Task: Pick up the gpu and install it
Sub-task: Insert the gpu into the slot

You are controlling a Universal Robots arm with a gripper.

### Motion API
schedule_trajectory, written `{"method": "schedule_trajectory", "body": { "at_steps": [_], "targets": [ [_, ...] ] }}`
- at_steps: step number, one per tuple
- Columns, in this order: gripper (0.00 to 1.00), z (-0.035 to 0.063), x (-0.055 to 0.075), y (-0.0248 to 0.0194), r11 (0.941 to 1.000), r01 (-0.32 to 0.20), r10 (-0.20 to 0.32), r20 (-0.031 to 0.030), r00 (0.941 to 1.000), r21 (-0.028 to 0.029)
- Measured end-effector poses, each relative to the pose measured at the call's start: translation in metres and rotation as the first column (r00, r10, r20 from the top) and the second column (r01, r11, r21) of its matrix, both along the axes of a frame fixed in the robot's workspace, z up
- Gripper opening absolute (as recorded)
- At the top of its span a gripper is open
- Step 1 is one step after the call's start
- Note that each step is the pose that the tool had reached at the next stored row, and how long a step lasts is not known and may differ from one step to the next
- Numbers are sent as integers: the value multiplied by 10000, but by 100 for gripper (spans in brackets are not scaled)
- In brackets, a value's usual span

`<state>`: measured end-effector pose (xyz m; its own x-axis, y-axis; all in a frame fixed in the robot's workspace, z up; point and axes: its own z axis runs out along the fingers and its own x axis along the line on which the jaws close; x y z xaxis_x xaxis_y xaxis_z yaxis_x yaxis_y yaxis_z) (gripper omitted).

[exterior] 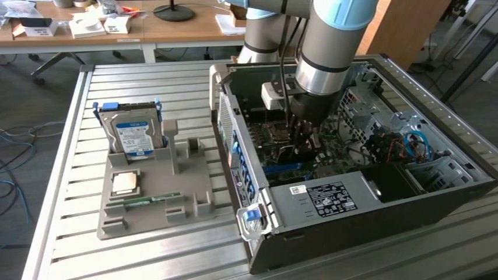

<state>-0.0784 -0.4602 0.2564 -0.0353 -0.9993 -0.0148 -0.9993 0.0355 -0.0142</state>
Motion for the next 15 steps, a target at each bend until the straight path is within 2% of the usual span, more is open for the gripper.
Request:
{"method": "schedule_trajectory", "body": {
  "at_steps": [15],
  "targets": [
    [26,-6,-16,-8,10000,-1,1,42,10000,0]
  ]
}}
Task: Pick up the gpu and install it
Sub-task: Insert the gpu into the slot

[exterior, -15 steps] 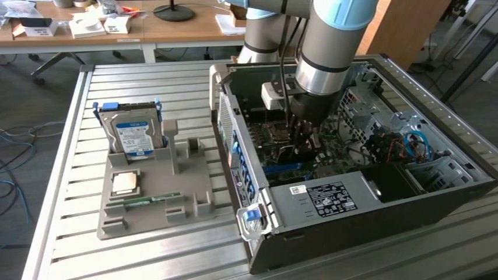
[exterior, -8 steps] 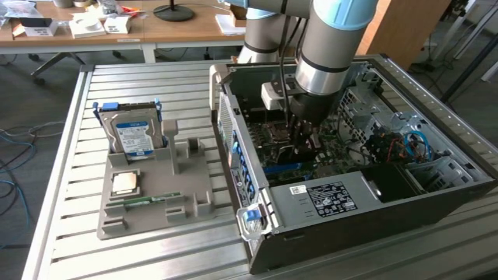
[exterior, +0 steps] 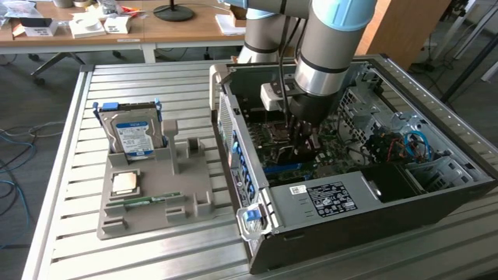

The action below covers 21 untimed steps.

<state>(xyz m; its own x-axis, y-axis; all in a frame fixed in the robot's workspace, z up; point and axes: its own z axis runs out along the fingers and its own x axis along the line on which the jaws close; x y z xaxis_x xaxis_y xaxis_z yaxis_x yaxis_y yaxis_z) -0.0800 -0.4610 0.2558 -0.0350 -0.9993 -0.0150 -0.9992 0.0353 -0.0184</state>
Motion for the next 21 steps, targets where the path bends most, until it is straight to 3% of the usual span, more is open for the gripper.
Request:
{"method": "schedule_trajectory", "body": {
  "at_steps": [21],
  "targets": [
    [26,-30,-3,-6,10000,-1,1,10,10000,2]
  ]
}}
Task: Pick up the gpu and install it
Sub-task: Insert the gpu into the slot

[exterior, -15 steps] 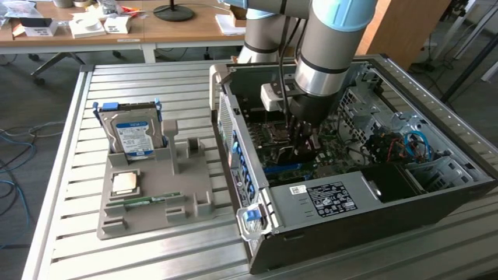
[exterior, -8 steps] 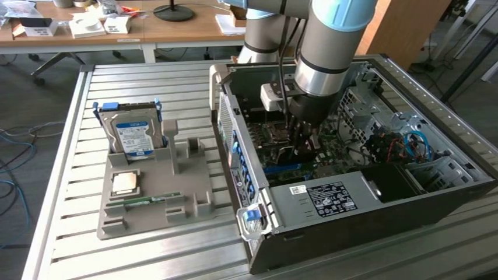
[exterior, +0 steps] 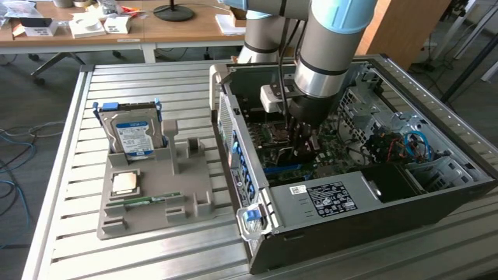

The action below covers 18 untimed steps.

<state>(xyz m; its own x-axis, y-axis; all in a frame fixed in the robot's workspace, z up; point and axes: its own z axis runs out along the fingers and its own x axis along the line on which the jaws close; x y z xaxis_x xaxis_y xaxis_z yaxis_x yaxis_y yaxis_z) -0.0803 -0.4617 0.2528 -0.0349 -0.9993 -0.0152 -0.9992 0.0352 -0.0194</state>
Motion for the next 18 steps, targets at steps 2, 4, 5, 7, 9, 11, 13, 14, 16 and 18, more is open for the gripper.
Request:
{"method": "schedule_trajectory", "body": {
  "at_steps": [2,4,5,7,9,11,13,14,16,18],
  "targets": [
    [26,-5,0,1,10000,0,0,2,10000,4],
    [26,-15,0,0,10000,0,0,1,10000,3],
    [26,-17,0,0,10000,0,0,0,10000,-1],
    [26,-19,0,0,10000,0,0,-1,10000,-1],
    [26,-19,0,0,10000,0,0,0,10000,-1],
    [26,-20,0,0,10000,0,0,0,10000,1],
    [26,-20,0,0,10000,0,0,0,10000,1],
    [26,-20,0,0,10000,0,0,0,10000,1],
    [26,-20,0,1,10000,-1,1,1,10000,7],
    [26,-20,0,0,10000,-4,4,1,10000,16]
  ]
}}
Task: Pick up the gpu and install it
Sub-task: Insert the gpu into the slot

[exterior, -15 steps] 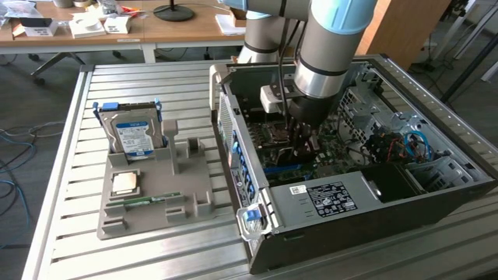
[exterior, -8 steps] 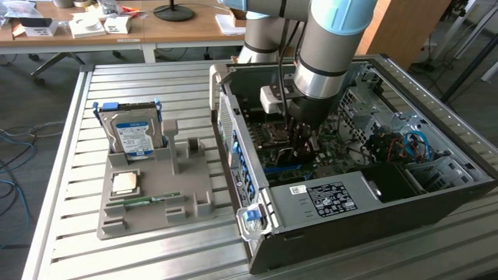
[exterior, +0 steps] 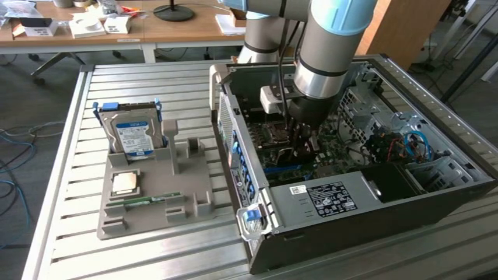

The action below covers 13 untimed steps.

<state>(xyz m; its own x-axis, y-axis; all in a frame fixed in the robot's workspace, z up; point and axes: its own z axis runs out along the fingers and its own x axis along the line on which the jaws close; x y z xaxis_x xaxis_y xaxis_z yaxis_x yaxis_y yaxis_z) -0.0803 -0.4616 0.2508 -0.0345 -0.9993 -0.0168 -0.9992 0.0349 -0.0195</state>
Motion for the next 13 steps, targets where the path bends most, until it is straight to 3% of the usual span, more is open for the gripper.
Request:
{"method": "schedule_trajectory", "body": {
  "at_steps": [2,4,6,13],
  "targets": [
    [26,0,0,0,10000,-2,2,-1,10000,20],
    [26,0,0,-1,10000,-6,6,5,10000,94],
    [26,0,0,0,9999,-6,6,8,10000,127],
    [26,0,0,-3,9999,-8,8,7,10000,100]
  ]
}}
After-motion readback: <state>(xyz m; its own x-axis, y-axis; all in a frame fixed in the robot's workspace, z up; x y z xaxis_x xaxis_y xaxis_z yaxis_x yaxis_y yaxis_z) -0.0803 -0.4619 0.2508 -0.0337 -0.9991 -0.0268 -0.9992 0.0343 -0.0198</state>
